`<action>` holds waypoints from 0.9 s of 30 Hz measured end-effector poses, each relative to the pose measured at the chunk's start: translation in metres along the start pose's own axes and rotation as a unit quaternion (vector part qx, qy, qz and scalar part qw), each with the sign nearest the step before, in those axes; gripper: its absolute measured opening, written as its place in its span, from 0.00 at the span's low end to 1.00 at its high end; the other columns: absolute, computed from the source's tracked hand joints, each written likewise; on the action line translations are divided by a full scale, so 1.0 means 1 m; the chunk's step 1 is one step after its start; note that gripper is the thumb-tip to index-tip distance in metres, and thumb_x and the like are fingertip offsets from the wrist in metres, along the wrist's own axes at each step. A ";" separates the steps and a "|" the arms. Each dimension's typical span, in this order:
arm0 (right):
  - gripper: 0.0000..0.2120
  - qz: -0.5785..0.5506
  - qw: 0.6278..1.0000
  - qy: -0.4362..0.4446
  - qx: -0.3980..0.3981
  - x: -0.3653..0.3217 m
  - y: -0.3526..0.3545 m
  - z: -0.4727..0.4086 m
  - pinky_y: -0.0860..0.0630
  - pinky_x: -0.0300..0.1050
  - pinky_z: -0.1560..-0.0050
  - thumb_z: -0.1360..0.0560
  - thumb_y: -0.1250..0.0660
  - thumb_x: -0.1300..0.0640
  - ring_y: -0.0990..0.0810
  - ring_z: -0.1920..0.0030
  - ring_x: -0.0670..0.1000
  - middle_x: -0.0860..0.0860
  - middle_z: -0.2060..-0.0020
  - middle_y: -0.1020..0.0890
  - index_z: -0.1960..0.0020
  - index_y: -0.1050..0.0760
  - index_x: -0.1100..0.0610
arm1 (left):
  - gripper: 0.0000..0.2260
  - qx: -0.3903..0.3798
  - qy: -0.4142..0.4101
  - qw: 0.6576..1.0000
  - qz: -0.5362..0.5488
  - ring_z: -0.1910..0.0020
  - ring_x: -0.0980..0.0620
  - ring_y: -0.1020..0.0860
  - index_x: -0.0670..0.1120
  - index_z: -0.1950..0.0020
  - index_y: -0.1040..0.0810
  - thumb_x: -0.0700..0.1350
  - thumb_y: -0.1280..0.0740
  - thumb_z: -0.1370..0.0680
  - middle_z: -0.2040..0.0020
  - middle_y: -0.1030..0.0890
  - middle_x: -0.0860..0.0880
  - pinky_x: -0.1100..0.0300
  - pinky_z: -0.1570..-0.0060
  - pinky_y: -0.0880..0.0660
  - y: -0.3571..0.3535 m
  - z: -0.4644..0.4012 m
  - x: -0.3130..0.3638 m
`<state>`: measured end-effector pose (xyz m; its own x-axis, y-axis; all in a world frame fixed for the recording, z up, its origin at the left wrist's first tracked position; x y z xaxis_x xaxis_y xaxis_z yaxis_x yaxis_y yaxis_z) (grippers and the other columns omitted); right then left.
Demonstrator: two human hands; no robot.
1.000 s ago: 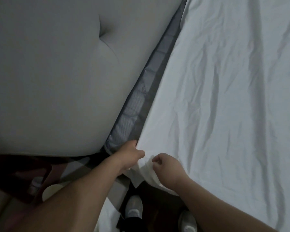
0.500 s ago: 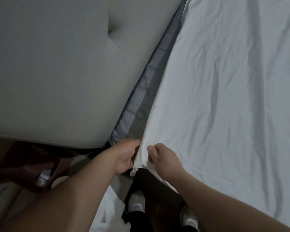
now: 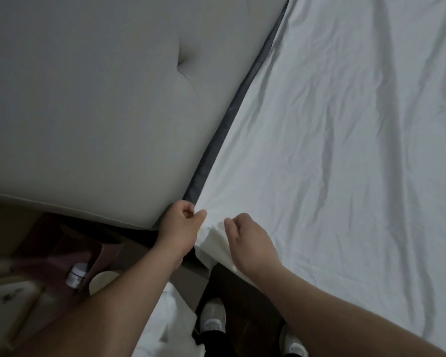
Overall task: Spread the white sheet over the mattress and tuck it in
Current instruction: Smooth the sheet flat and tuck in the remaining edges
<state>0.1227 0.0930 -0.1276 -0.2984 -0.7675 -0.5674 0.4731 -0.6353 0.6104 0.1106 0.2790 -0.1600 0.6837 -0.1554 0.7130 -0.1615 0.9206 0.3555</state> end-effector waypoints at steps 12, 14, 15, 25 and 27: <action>0.14 -0.017 0.999 -0.035 -0.006 -0.033 0.006 -0.046 0.33 0.46 0.64 0.17 0.41 0.51 0.23 0.57 0.56 0.54 0.61 0.23 0.55 0.27 0.61 | 0.12 -0.194 -0.064 0.953 -0.222 0.47 0.57 0.18 0.53 0.42 0.24 0.50 0.26 0.23 0.48 0.17 0.57 0.54 0.42 0.22 -0.036 0.018 -0.018; 0.17 -0.058 0.998 -0.008 -0.023 -0.045 -0.002 -0.047 0.26 0.48 0.61 0.17 0.40 0.51 0.20 0.56 0.59 0.57 0.60 0.19 0.54 0.25 0.64 | 0.09 -0.175 -0.032 0.957 -0.230 0.50 0.49 0.16 0.50 0.42 0.19 0.49 0.29 0.21 0.50 0.14 0.51 0.51 0.45 0.20 -0.026 0.003 -0.038; 0.17 -0.075 0.996 0.007 -0.048 -0.051 -0.011 -0.047 0.22 0.51 0.54 0.17 0.39 0.51 0.18 0.52 0.59 0.59 0.56 0.17 0.50 0.22 0.65 | 0.06 -0.154 -0.010 0.963 -0.221 0.54 0.45 0.15 0.49 0.45 0.19 0.48 0.30 0.20 0.52 0.14 0.48 0.48 0.48 0.18 -0.019 -0.004 -0.047; 0.30 0.071 0.987 -0.005 -0.146 -0.012 -0.099 -0.045 0.32 0.54 0.28 0.20 0.38 0.49 0.35 0.25 0.60 0.54 0.23 0.35 0.20 0.39 0.53 | 0.09 0.005 0.234 0.966 0.114 0.65 0.49 0.20 0.40 0.55 0.24 0.35 0.38 0.16 0.55 0.20 0.41 0.60 0.66 0.18 0.013 -0.036 -0.131; 0.29 0.094 0.986 0.023 -0.133 -0.009 -0.101 -0.044 0.34 0.56 0.27 0.20 0.38 0.49 0.39 0.24 0.58 0.51 0.22 0.37 0.20 0.38 0.51 | 0.08 0.032 0.233 0.957 0.169 0.62 0.50 0.20 0.41 0.54 0.23 0.35 0.38 0.16 0.53 0.19 0.42 0.63 0.68 0.19 0.012 -0.040 -0.138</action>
<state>0.1142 0.1678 -0.2077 -0.1498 -0.8615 -0.4852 0.7193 -0.4317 0.5444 0.0421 0.3260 -0.2782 0.8256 0.3379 0.4519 -0.4628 0.8636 0.1999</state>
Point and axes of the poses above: each hand's wrist, its own z-axis away from the middle knuckle, its own y-axis out of the back of the hand, x = y × z, the point moved 10 cm from there along -z, towards the middle knuckle
